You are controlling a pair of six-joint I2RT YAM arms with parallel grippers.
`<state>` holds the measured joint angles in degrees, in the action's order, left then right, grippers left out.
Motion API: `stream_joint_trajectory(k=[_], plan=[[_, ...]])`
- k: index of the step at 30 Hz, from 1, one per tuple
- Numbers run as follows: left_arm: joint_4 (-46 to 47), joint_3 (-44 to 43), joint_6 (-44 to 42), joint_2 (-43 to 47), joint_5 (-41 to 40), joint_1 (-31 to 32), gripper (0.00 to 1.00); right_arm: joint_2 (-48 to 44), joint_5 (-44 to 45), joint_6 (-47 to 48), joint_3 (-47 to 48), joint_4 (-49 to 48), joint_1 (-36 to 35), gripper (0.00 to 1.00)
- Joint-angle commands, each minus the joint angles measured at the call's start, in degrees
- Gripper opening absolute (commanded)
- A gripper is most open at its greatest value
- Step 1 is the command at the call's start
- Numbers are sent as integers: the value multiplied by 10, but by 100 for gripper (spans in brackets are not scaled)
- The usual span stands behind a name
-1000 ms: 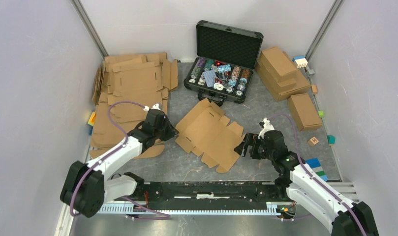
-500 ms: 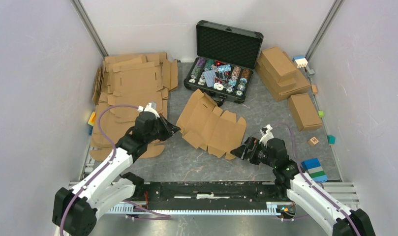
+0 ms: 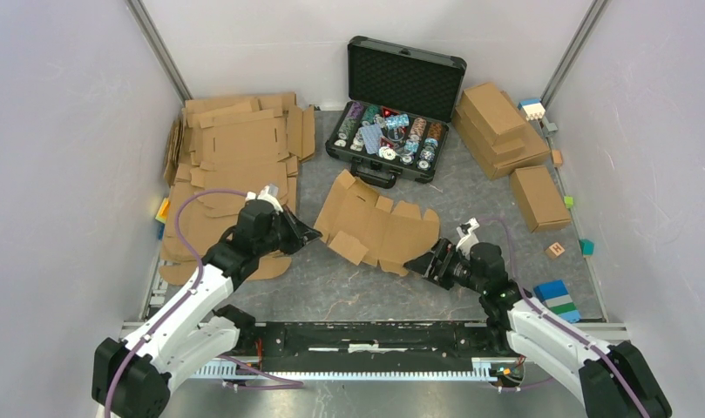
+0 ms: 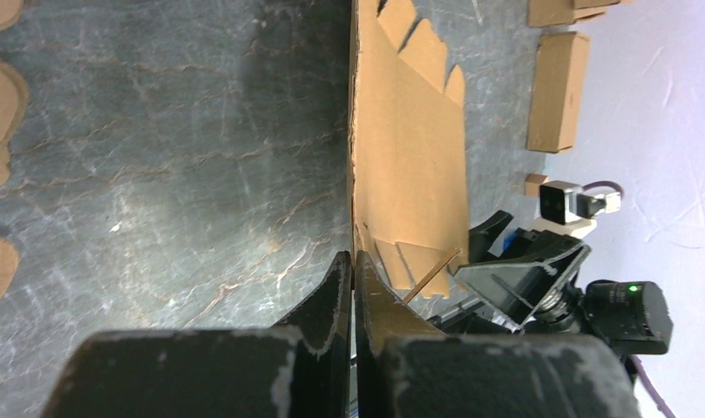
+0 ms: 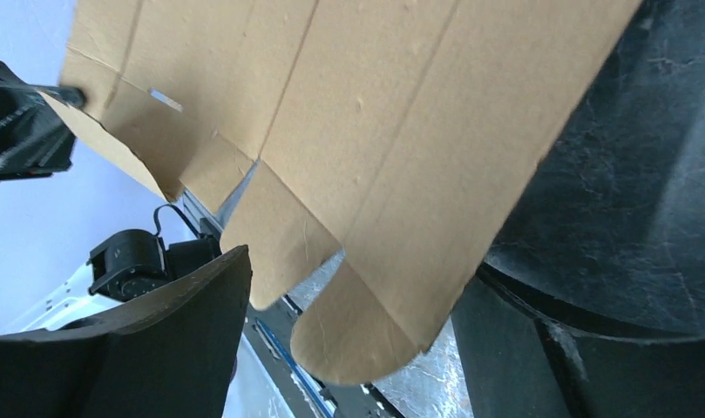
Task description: Fold the paper box
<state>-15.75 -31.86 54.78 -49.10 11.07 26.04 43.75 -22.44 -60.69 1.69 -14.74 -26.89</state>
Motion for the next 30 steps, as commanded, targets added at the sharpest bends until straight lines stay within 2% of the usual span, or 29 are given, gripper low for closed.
stream_joint_trajectory(k=[1,6,8,11,13,14,15,16,17,18,19,22,24,30], plan=[[-39,-14,-31,0,8,-2,2,-2,31,14,26,-11,-1,82],[-58,-3,-52,1,18,-3,2,-10,97,75,71,82,8,80],[-57,6,-54,1,25,-3,2,-6,103,86,77,92,12,75],[-41,25,-57,0,42,-2,2,14,76,94,78,70,15,53],[-36,30,-69,-2,51,-2,3,36,64,106,92,85,15,47],[-41,30,-76,-5,49,-2,3,46,64,113,100,96,15,37],[-47,30,-84,-8,48,-3,5,51,66,123,106,106,15,24],[-51,29,-94,-10,50,-2,8,53,71,131,110,117,16,20],[-56,27,-100,-10,53,-2,16,52,76,143,114,128,15,15],[-59,26,-107,-10,55,-3,27,50,81,154,117,138,15,13],[-61,26,-111,-6,55,-3,43,44,85,165,118,145,15,13],[-68,29,-115,16,21,-3,65,24,99,211,127,186,16,13],[-72,27,-120,20,4,-3,68,8,115,248,141,223,15,14],[-34,35,-121,-50,27,-3,68,-43,155,339,177,286,15,16]])
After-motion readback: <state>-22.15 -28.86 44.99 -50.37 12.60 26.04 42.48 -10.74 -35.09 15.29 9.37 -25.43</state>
